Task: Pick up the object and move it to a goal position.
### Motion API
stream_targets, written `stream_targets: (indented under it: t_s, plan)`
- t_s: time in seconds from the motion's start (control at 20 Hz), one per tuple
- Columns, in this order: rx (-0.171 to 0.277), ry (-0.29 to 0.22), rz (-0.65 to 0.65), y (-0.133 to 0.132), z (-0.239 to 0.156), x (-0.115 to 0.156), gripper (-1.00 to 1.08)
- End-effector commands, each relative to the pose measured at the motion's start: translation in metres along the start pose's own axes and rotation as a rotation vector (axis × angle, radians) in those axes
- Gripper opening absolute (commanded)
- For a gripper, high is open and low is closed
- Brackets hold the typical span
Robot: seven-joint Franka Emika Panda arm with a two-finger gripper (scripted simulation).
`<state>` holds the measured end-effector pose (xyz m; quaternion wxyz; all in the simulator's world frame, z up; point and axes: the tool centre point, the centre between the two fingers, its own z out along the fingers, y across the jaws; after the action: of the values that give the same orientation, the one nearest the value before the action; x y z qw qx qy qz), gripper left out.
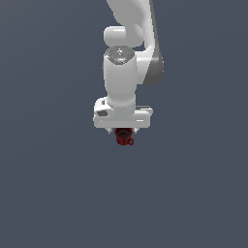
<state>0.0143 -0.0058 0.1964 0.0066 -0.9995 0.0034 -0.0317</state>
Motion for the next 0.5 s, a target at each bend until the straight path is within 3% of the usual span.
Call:
stream_targets:
  t_s: [0.0,0.45]
  plan:
    - [0.000,0.000,0.000,0.000,0.000,0.000,0.28]
    - [-0.012,0.010,0.030,0.021,-0.002,0.001,0.28]
